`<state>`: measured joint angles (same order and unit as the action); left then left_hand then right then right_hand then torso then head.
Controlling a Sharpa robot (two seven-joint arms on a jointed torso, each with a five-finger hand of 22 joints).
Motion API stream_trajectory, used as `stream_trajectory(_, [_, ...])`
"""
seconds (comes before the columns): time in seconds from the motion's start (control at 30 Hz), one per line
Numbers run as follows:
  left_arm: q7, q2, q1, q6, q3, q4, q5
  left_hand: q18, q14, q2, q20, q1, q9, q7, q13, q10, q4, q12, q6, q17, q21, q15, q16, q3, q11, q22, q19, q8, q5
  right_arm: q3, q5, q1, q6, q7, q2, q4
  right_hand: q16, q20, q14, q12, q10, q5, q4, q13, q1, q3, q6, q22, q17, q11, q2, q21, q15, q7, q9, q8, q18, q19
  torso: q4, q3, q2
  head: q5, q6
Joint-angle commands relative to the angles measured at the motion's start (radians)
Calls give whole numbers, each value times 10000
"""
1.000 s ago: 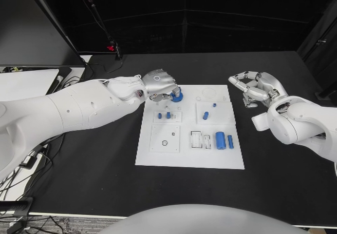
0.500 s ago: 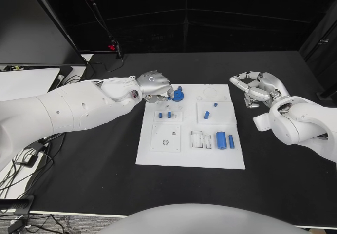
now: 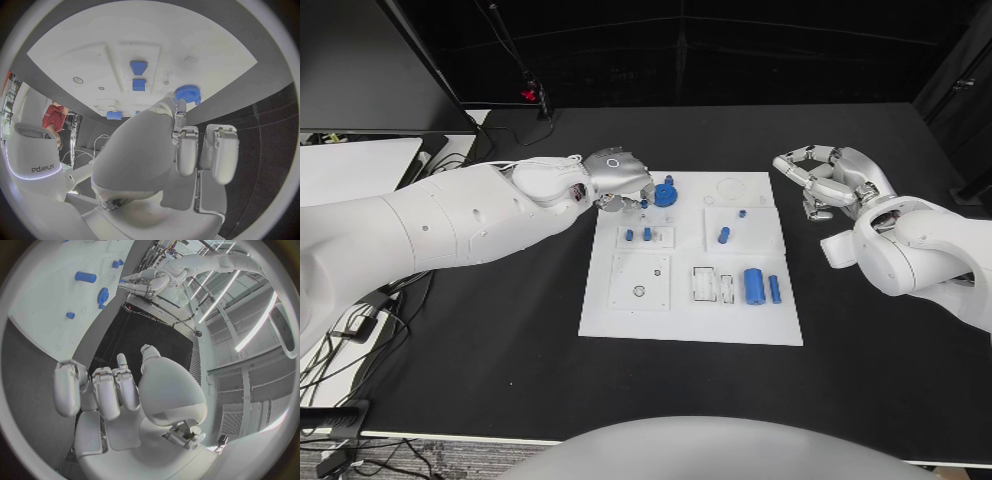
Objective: Assemble the parts on the task board
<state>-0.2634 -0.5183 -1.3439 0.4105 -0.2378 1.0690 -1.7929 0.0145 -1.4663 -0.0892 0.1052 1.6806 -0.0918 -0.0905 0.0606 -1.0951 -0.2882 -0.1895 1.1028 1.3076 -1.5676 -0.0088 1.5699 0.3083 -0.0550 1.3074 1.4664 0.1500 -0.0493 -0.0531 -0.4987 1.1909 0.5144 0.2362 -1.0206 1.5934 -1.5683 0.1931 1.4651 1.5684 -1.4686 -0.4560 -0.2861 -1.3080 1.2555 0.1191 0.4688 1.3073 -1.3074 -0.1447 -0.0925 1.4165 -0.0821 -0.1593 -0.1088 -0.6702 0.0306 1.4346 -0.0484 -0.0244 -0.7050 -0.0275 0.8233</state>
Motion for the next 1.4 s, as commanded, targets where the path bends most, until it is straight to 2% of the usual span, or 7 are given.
stream_trajectory(0.03, [99,33,4,-421,5,-54,-27,-145,-1045,13,-20,-45,-12,-122,-11,24,-13,43,38,2632,-31,57,9,63,-23,2634,1044,-18,-33,5,12,10,-58,46,5,19,-25,33,1057,24,-1022,-45,-3,-2628,74,46,-85,1979,-2634,-76,-44,-65,-65,-683,15,-45,186,-46,2,-1,1,-2,7])
stream_trajectory(0.17, [80,60,23,-488,5,-92,-27,-145,-1045,13,-20,-45,-12,-122,-10,25,-13,45,38,2632,-31,57,9,64,-23,2634,1044,-19,-34,5,12,10,-61,45,1,14,-25,33,1057,24,-1022,-46,-7,-2628,74,47,-86,1978,-2634,-76,-48,-66,-65,-683,16,-46,186,-47,-12,-2,2,12,27])
stream_trajectory(1.17, [-126,315,109,-991,5,-423,-27,-127,-1045,-10,-13,-76,-2,-139,-8,41,-16,120,11,2632,26,74,9,91,-43,2611,993,-56,-31,5,12,6,-93,7,13,7,-25,33,1057,24,-1022,-47,-11,-2628,74,47,-86,1978,-2634,-76,-51,-67,-66,-683,17,-47,187,-48,-1,-1,1,-4,144])
stream_trajectory(1.4, [-100,380,133,-1118,5,-448,-26,-127,-1045,-10,-13,-79,-2,-141,-7,39,-16,126,11,2632,29,75,9,94,-45,2609,990,-58,-30,5,12,4,-98,13,17,0,-25,34,1057,24,-1022,-50,-27,-2628,76,53,-91,1978,-2634,-77,-67,-67,-67,-684,24,-53,187,-48,-17,-7,2,37,163])
